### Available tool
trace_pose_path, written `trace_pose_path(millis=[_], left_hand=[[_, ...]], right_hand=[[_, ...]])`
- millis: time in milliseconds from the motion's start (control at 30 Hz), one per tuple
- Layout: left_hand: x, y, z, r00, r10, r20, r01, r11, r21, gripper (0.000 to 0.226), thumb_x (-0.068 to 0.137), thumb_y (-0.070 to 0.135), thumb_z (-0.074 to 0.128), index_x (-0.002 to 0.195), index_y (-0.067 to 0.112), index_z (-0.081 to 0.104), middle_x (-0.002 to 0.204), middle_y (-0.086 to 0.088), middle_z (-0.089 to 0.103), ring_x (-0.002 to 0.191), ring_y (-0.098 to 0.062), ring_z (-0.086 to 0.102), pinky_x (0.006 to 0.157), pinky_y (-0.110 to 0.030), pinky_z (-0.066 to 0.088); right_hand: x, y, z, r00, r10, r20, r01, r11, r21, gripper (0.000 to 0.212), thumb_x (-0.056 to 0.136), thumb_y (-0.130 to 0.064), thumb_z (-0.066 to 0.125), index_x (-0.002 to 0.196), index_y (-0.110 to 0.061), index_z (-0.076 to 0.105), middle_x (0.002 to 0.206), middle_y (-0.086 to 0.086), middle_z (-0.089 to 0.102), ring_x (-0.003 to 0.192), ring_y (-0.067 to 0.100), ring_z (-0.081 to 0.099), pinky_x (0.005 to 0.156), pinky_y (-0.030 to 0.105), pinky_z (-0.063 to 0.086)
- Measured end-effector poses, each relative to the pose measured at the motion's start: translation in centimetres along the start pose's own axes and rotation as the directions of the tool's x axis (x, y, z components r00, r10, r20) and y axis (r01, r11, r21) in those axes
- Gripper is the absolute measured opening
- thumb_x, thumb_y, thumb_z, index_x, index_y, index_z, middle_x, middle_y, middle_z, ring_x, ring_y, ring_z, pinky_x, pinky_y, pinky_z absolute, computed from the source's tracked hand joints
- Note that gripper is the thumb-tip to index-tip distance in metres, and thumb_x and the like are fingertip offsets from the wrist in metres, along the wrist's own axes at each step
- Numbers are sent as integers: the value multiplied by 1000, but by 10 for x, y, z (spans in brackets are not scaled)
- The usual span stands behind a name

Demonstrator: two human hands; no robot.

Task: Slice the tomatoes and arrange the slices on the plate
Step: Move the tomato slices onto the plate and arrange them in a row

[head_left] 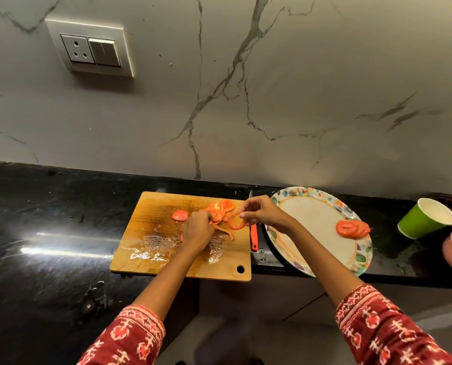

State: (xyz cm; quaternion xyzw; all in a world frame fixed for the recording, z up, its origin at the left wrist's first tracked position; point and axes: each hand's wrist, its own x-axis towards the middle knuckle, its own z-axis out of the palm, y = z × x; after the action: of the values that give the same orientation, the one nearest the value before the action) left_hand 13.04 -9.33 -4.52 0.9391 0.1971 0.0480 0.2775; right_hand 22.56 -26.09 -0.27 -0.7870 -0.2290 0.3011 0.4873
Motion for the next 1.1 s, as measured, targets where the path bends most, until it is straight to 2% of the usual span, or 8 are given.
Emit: trace_pose_path(millis=[167,333,400,467,533,733,900,1100], left_hand=[[6,22,5,998,67,16,-63,983,-173,26,88,14,59,113,8,64,112,-7,65,100,-17,60,86,-30,50],[11,60,19,995,100,-26,-103,986,-133,20,93,18,52,105,11,66,103,-5,67,96,-21,60,77,-30,46],[15,77,27,992,54,111,-9,926,-376,17,93,16,51,101,7,64,88,-8,68,81,-22,62,70,-31,50],[14,98,37,938,3,347,220,768,-601,17,92,11,54,107,3,57,76,-6,63,66,-16,59,57,-24,50],[14,119,53,881,28,472,331,676,-658,25,87,4,59,111,3,54,74,-8,61,61,-13,60,53,-19,51],[17,189,109,864,65,499,375,577,-725,32,83,-5,61,114,-5,56,88,-19,63,68,-17,62,61,-19,55],[20,240,161,866,17,499,391,597,-700,32,80,-7,62,112,-4,60,104,-24,64,73,-21,63,73,-29,57],[28,260,193,891,-32,454,323,748,-580,27,76,0,68,103,0,66,103,-18,66,85,-23,64,76,-30,57]], right_hand=[[-8,3,-17,999,4,-52,-1,998,65,6,86,0,62,92,1,63,82,13,66,68,16,67,62,20,57],[-20,15,-42,997,18,-79,-13,998,69,6,86,-1,63,91,-2,62,82,16,66,74,30,66,62,34,51],[-28,21,-54,994,20,-111,-8,994,109,10,85,5,62,90,-3,59,79,13,63,68,23,66,61,31,54],[-41,28,-71,985,24,-168,1,989,146,13,84,8,61,87,-4,56,77,11,60,62,13,65,58,23,56],[-53,39,-90,978,34,-204,-2,988,154,11,84,7,61,86,-3,57,78,10,60,63,11,65,58,20,56],[-90,76,-155,926,82,-368,-103,994,-40,11,83,4,64,85,-6,63,78,6,64,72,13,62,62,16,54],[-102,107,-199,842,149,-519,-292,934,-207,15,79,1,67,76,-13,64,80,7,66,71,15,63,67,24,53],[-95,137,-219,861,119,-495,-348,846,-403,7,77,-4,67,81,-8,70,85,6,68,78,12,59,73,27,50]])
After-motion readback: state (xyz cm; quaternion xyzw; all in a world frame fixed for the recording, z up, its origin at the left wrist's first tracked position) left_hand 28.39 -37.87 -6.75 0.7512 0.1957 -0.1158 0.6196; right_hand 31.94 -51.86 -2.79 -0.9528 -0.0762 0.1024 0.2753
